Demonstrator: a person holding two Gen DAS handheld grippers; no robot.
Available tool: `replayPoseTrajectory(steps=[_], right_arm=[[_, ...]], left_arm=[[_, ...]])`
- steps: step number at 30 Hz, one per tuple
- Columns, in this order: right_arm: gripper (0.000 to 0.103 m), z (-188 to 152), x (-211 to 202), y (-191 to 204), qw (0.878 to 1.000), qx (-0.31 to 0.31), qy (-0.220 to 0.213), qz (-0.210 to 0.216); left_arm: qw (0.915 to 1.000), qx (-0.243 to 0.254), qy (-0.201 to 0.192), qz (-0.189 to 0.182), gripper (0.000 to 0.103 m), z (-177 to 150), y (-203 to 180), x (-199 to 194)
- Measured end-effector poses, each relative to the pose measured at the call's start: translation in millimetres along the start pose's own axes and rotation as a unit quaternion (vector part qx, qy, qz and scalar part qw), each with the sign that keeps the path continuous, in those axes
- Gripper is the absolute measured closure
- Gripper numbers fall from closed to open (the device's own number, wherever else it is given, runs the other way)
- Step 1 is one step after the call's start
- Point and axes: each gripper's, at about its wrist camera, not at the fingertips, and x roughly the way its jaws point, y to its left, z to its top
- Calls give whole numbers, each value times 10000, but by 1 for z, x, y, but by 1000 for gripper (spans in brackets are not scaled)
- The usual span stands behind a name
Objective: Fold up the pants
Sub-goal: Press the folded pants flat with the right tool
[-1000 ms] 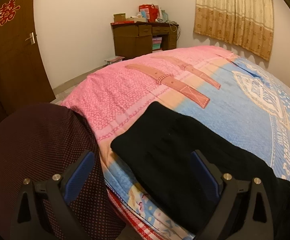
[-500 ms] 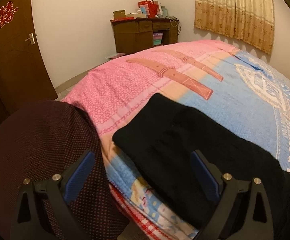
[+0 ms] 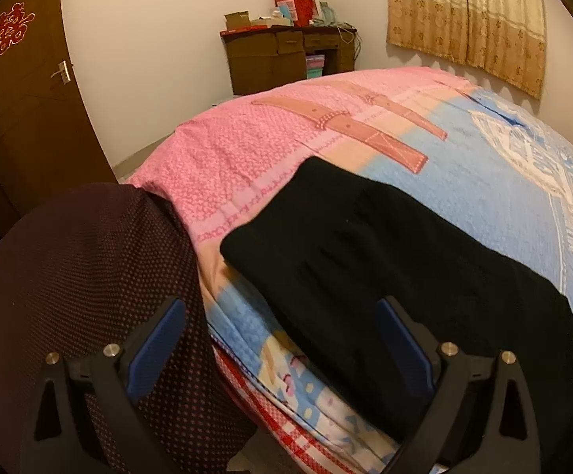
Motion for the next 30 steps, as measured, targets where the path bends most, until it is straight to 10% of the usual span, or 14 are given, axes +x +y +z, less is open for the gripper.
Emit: replayPoseTrajectory(steps=[10, 30], right_arm=[[83, 52, 25, -10, 9982, -73, -211, -552], [83, 24, -17, 18, 9989, 22, -388, -269]], left_arm=[[10000, -38, 8, -19, 4, -7, 1, -1], [9854, -1687, 73, -194, 4, -16, 10, 16]])
